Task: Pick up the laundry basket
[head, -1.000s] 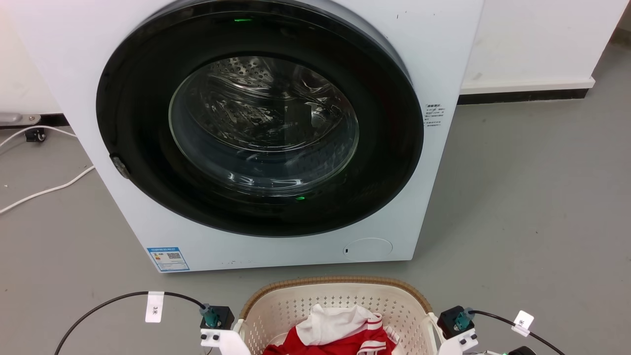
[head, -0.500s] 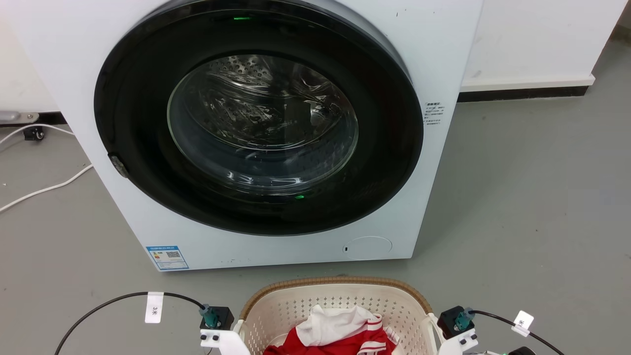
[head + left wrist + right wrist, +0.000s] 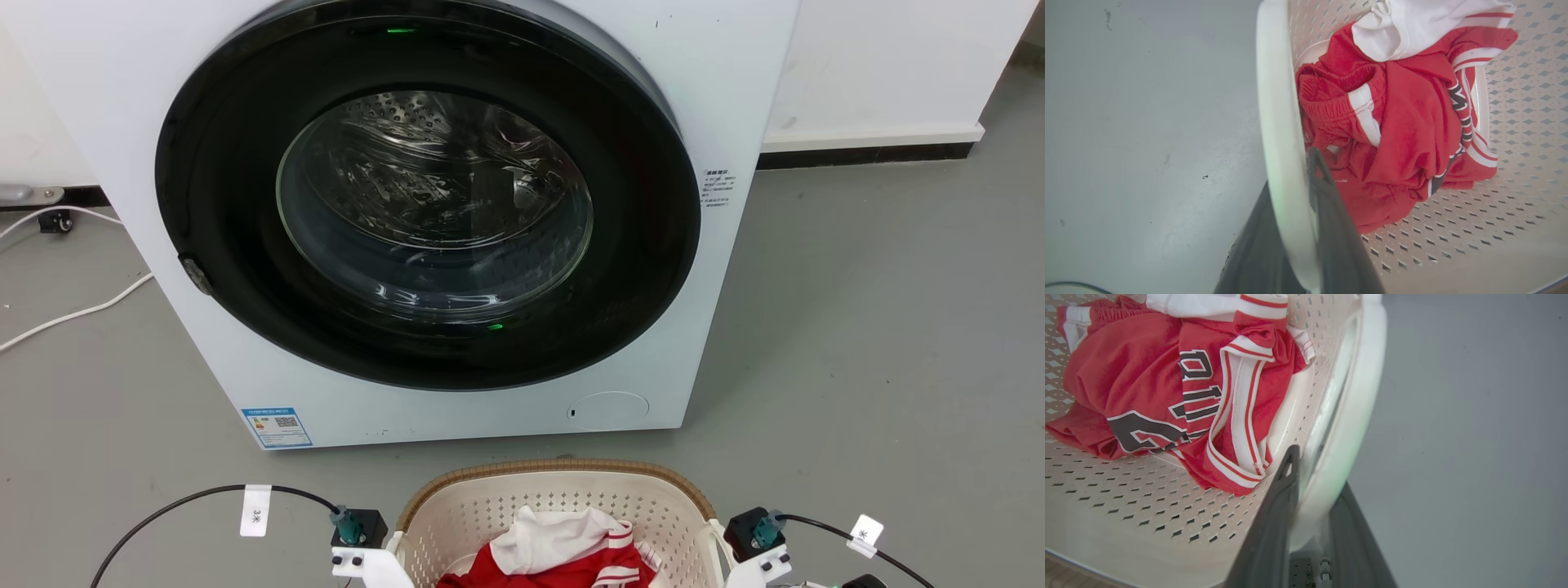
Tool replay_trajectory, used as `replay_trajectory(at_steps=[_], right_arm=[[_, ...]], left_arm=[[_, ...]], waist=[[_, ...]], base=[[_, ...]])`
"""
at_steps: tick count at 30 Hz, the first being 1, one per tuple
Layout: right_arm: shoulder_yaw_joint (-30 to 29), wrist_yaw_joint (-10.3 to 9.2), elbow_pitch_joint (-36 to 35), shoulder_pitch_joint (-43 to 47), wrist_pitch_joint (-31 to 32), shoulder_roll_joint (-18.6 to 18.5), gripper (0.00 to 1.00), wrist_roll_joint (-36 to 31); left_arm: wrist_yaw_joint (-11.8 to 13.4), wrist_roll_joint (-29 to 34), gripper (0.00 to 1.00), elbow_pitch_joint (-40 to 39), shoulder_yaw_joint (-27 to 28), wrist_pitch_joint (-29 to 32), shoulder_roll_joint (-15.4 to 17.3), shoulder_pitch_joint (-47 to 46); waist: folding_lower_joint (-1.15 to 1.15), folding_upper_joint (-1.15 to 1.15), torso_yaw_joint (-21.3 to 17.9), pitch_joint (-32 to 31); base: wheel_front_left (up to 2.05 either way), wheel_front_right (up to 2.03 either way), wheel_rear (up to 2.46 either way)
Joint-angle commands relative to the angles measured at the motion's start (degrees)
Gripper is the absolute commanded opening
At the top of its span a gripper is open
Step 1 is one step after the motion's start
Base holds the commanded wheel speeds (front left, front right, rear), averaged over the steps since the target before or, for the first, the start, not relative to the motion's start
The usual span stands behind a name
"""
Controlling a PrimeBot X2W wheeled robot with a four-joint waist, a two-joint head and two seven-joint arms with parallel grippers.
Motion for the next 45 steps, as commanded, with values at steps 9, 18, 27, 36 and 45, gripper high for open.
replay_trajectory(at_steps=[9, 18, 27, 36, 45], right_arm=[[0.33, 0.19, -0.25, 0.15, 0.16, 0.07, 0.0, 0.07], [0.36, 0.19, -0.29, 0.08, 0.34, 0.02, 0.0, 0.05], [0.37, 0.19, -0.38, 0.37, 0.41, -0.11, 0.0, 0.12], [0.39, 0.19, -0.39, 0.35, 0.26, -0.21, 0.0, 0.0], [0.38, 0.19, -0.4, 0.09, 0.5, -0.18, 0.0, 0.2]], left_arm=[[-0.24, -0.76, 0.0, -0.26, -0.86, -0.62, 0.01, -1.12], [-0.24, -1.43, 0.0, -0.32, -1.58, -0.74, 0.14, -1.15], [-0.24, -2.0, 0.0, -0.24, -2.33, -0.94, 0.19, -1.28], [-0.24, -2.57, 0.0, -0.24, -2.85, -1.0, 0.18, -1.41], [-0.24, -3.24, 0.0, -0.15, -3.35, -1.18, 0.28, -1.52]], waist=[[0.0, 0.0, 0.04, -0.04], [0.0, 0.0, -0.11, -0.03], [0.0, 0.0, -0.13, -0.05], [0.0, 0.0, -0.07, 0.1], [0.0, 0.0, -0.16, 0.29]], base=[[0.0, 0.0, 0.0], [0.0, 0.0, 0.0], [0.0, 0.0, 0.0], [0.0, 0.0, 0.0], [0.0, 0.0, 0.0]])
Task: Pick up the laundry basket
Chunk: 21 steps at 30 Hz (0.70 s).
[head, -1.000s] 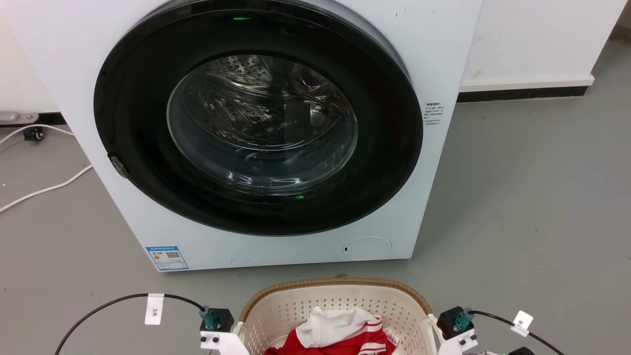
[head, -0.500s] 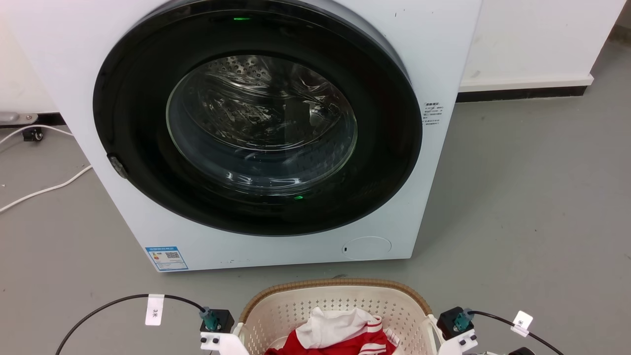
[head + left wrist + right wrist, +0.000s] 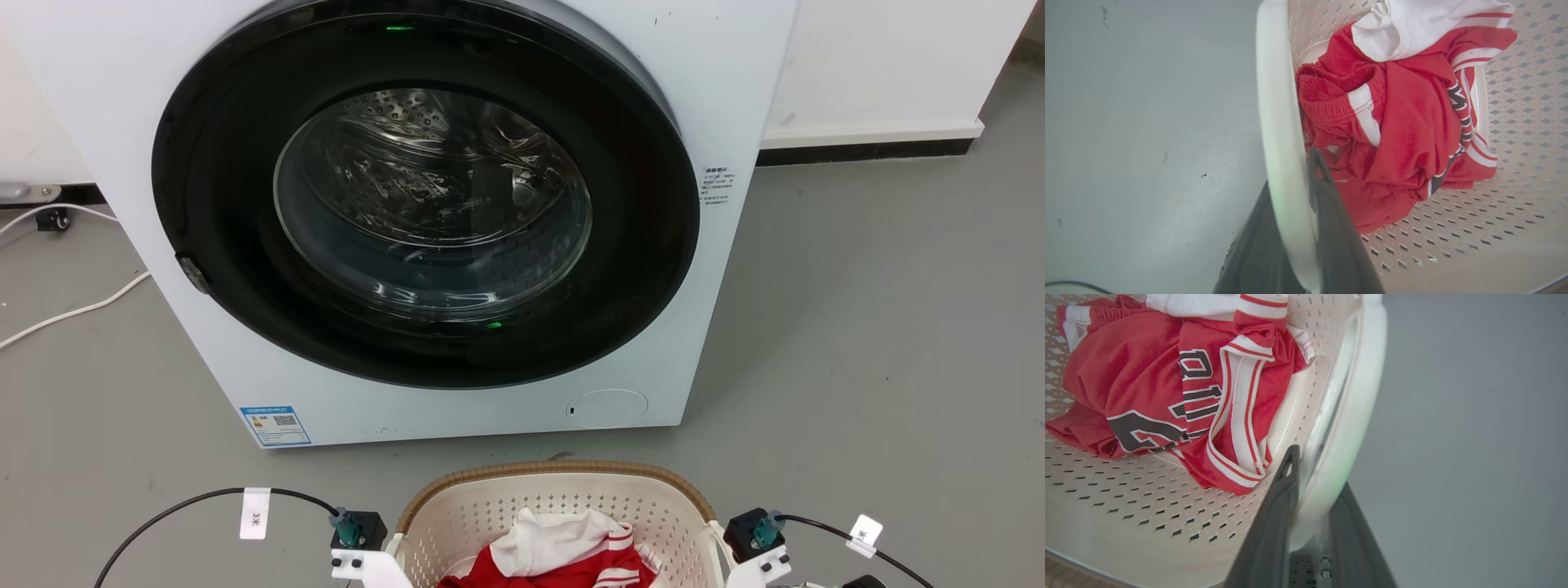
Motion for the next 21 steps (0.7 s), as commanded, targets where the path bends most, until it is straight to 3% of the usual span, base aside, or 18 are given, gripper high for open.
replay_trajectory(at_steps=[1, 21], right_arm=[[0.29, 0.19, -0.24, 0.02, 0.12, -0.01, 0.0, 0.2], [0.3, 0.19, -0.06, 0.21, 0.33, 0.16, 0.0, 0.15]], left_arm=[[-0.24, -0.06, 0.0, -0.23, -0.13, -0.62, 0.1, -1.3], [-0.24, -1.2, 0.0, -0.06, -1.41, -0.84, 0.35, -1.23]], waist=[[0.0, 0.0, -0.03, -0.01], [0.0, 0.0, -0.17, -0.31]], base=[[0.0, 0.0, 0.0], [0.0, 0.0, 0.0]])
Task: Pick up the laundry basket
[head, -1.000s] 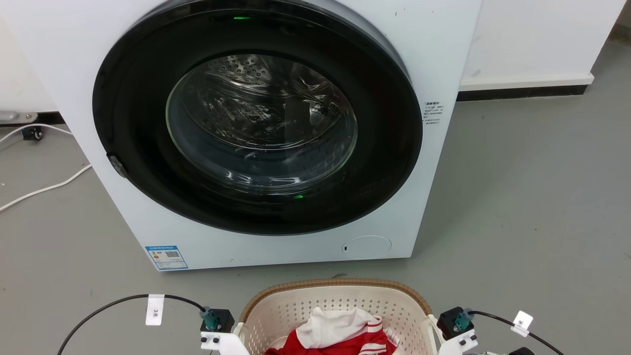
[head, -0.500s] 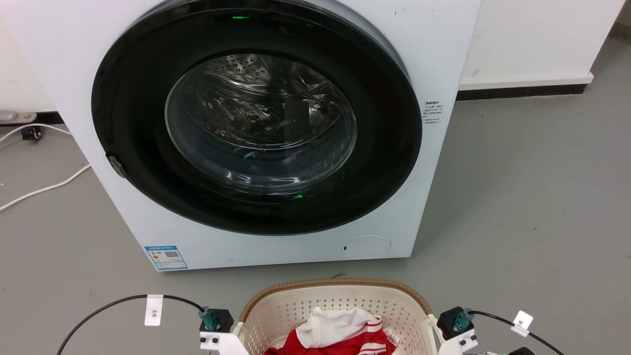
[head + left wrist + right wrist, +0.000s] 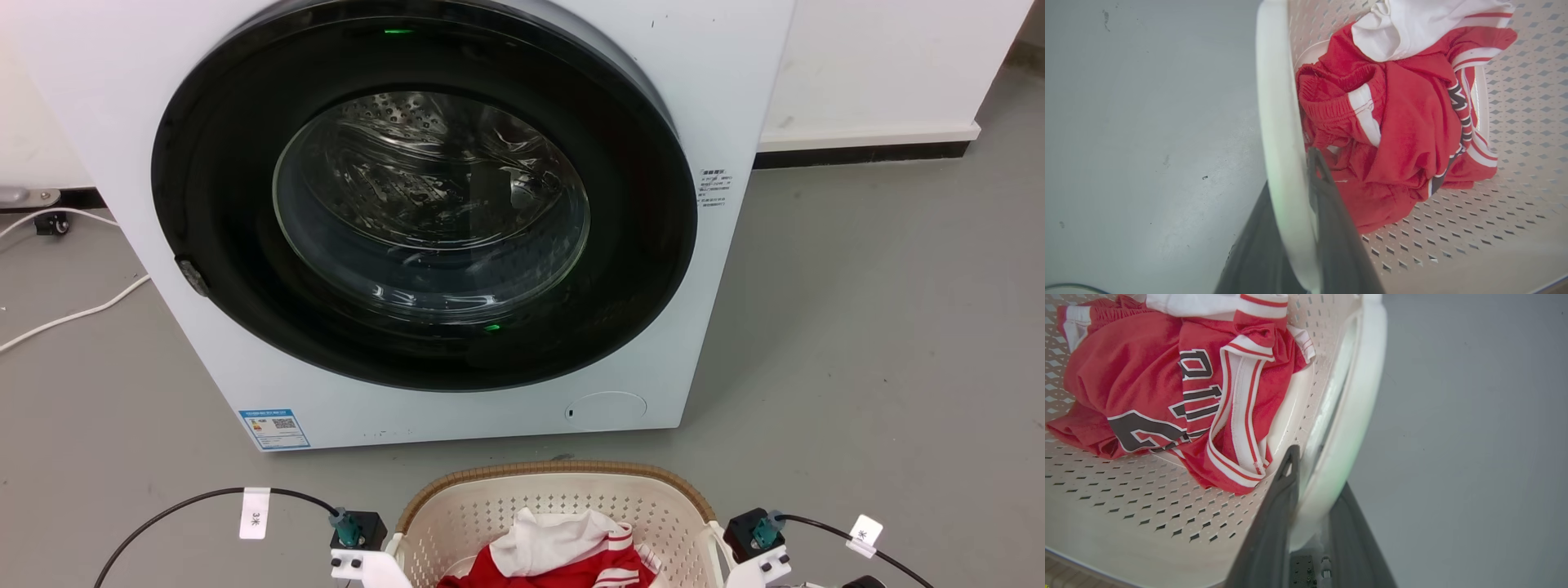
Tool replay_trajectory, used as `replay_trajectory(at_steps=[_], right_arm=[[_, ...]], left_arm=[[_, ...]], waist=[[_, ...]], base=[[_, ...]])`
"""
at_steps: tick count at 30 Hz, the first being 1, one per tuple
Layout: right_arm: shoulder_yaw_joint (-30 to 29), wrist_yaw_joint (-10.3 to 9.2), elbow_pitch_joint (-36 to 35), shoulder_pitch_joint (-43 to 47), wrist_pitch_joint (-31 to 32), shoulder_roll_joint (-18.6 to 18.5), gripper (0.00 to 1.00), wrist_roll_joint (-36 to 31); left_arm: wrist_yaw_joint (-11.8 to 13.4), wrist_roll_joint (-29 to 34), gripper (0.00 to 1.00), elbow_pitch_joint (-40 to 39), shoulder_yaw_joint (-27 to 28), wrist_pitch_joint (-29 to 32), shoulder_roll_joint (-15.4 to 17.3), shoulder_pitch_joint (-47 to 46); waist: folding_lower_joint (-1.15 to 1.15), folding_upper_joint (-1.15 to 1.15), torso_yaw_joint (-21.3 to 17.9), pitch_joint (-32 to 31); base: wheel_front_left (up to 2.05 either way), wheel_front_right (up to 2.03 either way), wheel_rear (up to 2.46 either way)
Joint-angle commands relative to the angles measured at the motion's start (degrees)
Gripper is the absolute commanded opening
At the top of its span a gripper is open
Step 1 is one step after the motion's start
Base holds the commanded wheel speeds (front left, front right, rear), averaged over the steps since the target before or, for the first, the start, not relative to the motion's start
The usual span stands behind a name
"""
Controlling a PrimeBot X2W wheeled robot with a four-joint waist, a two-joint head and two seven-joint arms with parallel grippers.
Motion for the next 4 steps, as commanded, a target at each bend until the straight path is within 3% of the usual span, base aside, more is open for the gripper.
replay_trajectory(at_steps=[1, 4], right_arm=[[0.28, 0.19, -0.07, 0.23, 0.21, 0.11, 0.0, -0.15], [0.26, 0.19, -0.04, 0.35, 0.19, 0.05, 0.0, -0.21]], left_arm=[[-0.24, -0.08, 0.0, -0.17, -0.13, -0.53, 0.22, -1.03], [-0.25, -0.32, 0.0, -0.15, -0.3, -0.53, 0.21, -0.98]], waist=[[0.0, 0.0, 0.01, -0.02], [0.0, 0.0, 0.06, -0.1]], base=[[0.0, 0.0, 0.0], [0.0, 0.0, 0.0]])
